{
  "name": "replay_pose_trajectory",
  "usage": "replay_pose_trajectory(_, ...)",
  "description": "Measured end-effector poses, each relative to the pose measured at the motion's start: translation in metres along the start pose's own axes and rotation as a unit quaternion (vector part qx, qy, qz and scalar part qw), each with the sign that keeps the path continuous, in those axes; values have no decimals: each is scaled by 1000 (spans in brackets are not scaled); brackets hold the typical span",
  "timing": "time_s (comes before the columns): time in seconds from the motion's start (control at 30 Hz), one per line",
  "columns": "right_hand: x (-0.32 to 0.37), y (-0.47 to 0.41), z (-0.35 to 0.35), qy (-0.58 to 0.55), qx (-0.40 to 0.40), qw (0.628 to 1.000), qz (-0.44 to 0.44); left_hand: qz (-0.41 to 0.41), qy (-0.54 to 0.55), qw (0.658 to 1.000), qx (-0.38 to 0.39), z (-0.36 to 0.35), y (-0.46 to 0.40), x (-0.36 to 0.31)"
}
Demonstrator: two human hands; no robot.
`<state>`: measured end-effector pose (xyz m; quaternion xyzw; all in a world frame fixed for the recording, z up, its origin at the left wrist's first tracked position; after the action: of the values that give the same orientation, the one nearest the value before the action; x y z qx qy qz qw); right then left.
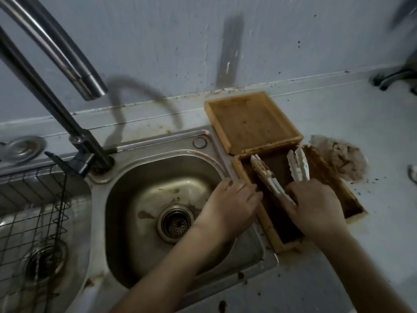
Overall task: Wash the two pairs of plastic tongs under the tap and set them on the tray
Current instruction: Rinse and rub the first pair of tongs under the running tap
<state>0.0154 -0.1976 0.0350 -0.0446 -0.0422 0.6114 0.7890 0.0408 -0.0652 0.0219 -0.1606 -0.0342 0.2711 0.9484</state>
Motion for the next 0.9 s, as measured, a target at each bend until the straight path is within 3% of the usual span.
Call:
replay_pose_trajectory(0.13, -3, 2, -21, 49, 84, 995, -24, -28, -7, 999, 41, -15, -4, -8)
replay_pose_trajectory(0.33, 4, 1, -20, 60, 80, 995, -20, -21, 7, 997, 69, -13, -1, -5)
replay_pose_trajectory(0.5, 13, 5, 10, 10, -36, 999, -10, 7, 16, 997, 72, 2, -1, 3)
replay_pose_trajectory(0.67, 33, 0, 52, -101, -168, 979, 53, 85, 38, 996, 8, 38, 10, 34)
replay_pose_trajectory(0.77, 61, -10, 62, -312, -144, 937, 55, 137, 39, 989, -48, 68, 32, 65)
replay_pose_trajectory(0.9, 108, -14, 42, -592, 0, 806, -22, 257, 35, 958, -121, 95, 81, 117)
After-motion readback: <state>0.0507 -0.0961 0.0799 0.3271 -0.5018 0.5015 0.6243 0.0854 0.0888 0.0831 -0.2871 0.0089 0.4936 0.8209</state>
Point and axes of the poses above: each hand's wrist, its own y-axis away from the middle knuckle, its own z-axis out of the back of the hand, x = y × z, the point moved 8 cm from there along -y, towards the middle knuckle, and after that the axes turned 3 degrees about -x, right-handed, at the moved point
